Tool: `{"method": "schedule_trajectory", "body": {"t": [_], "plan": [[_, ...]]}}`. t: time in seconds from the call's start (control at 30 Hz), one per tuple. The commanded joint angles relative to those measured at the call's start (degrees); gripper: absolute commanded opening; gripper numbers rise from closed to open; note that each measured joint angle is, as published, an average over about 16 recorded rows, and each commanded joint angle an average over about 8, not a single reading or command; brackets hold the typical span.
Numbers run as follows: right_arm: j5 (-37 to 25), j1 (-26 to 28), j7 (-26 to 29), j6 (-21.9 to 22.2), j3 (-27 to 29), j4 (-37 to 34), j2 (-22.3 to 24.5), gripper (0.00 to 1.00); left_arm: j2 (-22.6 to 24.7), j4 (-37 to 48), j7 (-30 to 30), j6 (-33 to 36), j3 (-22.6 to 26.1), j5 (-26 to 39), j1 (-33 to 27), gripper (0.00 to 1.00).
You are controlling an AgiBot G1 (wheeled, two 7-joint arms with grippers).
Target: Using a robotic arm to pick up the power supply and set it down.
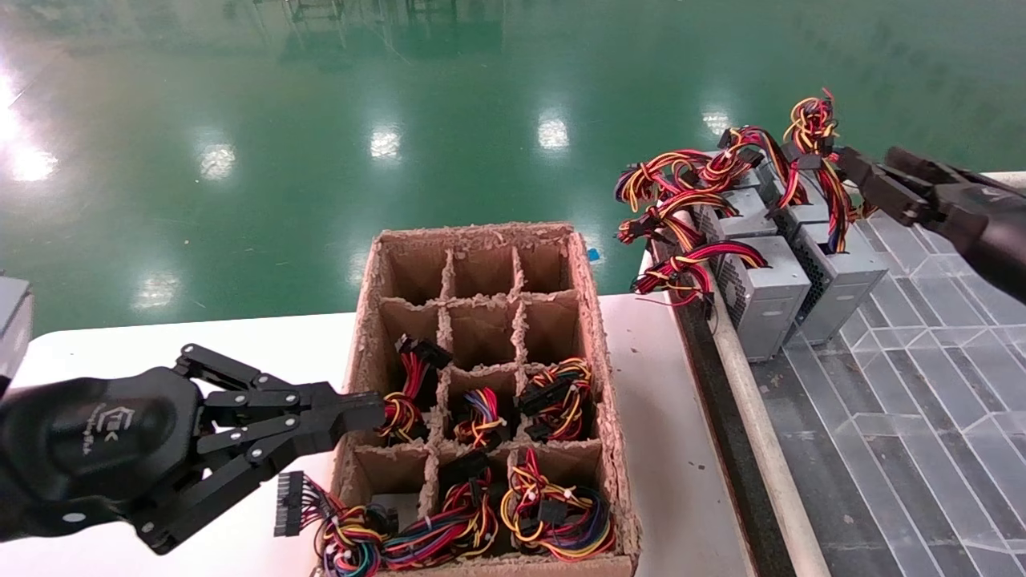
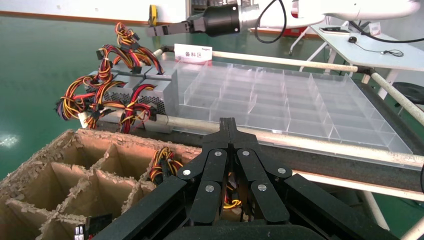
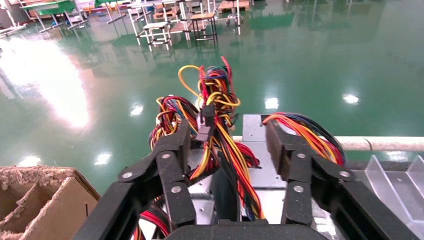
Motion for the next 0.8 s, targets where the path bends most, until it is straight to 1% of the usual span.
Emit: {"method": "schedule_trajectory", "body": {"t": [0.03, 0.13, 0.2, 0.37, 0.5, 0.63, 0.8], "plan": [[0.2, -0.19, 0.38, -0.12, -0.36, 0.09, 0.68, 1.0, 0.0, 0.0, 0.0, 0.0, 0.0, 0.0, 0.0, 0.0], [0.32, 0.04, 0.06, -1.84, 0.59, 0.3, 1.18, 1.0, 0.0, 0.0, 0.0, 0.0, 0.0, 0.0, 0.0, 0.0], [0.16, 0.21, -0.75, -3.74, 1.59, 0.41, 1.23, 1.0, 0.0, 0.0, 0.0, 0.0, 0.0, 0.0, 0.0, 0.0], [-0.55, -0.63, -4.9, -8.82, 4.81, 0.3, 0.84, 1.0, 0.0, 0.0, 0.0, 0.0, 0.0, 0.0, 0.0, 0.0], [-0.53, -1.93, -7.07, -11.06, 6.92, -0.02, 0.47, 1.0, 0.0, 0.0, 0.0, 0.0, 0.0, 0.0, 0.0, 0.0], [-1.93, -2.28, -6.29, -13.97, 8.21, -0.19, -0.03, 1.0, 0.0, 0.0, 0.0, 0.0, 0.0, 0.0, 0.0, 0.0], [-5.28, -2.51, -4.04, -19.42, 10.13, -0.42, -1.06, 1.0, 0.0, 0.0, 0.0, 0.0, 0.0, 0.0, 0.0, 0.0]]}}
